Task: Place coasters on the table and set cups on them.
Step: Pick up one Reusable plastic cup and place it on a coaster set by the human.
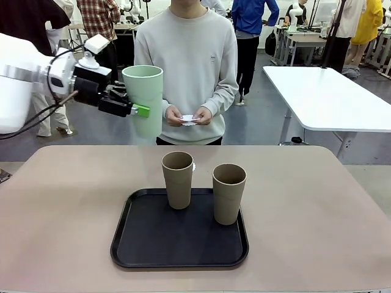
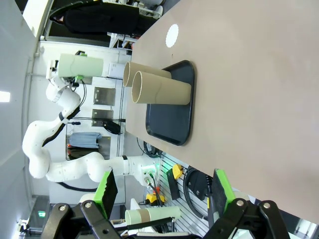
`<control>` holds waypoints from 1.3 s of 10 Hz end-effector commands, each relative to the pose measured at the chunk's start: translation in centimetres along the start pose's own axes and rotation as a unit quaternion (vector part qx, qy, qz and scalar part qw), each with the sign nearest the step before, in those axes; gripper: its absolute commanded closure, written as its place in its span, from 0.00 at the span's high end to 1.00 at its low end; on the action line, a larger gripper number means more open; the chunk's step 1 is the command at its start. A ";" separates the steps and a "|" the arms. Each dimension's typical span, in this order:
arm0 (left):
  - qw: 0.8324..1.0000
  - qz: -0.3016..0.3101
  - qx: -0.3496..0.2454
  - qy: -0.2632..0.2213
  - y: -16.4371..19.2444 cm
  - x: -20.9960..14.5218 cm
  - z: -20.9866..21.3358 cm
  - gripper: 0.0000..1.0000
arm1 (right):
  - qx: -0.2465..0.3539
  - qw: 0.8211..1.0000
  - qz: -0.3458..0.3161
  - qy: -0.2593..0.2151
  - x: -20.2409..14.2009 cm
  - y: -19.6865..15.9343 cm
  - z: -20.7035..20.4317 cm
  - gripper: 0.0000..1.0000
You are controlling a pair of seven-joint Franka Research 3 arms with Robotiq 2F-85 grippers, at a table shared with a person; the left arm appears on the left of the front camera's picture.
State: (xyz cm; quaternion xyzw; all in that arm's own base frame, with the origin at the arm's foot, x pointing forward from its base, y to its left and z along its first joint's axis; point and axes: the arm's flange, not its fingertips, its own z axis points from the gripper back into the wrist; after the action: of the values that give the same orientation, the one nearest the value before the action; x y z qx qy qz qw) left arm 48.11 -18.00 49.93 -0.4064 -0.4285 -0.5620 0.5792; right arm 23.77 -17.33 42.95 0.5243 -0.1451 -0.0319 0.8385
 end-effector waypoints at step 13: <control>1.000 0.004 -0.005 -0.015 13.5 -7.5 -7.3 0.86 | 0.003 1.000 0.001 -0.007 0.2 -0.1 0.0 1.00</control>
State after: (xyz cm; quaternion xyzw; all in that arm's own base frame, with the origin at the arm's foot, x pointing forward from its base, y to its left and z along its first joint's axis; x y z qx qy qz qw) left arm 62.07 -21.91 40.43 -0.4212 -0.4317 -0.5508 0.5770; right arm 23.78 -17.34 42.95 0.5242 -0.1451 -0.0320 0.8386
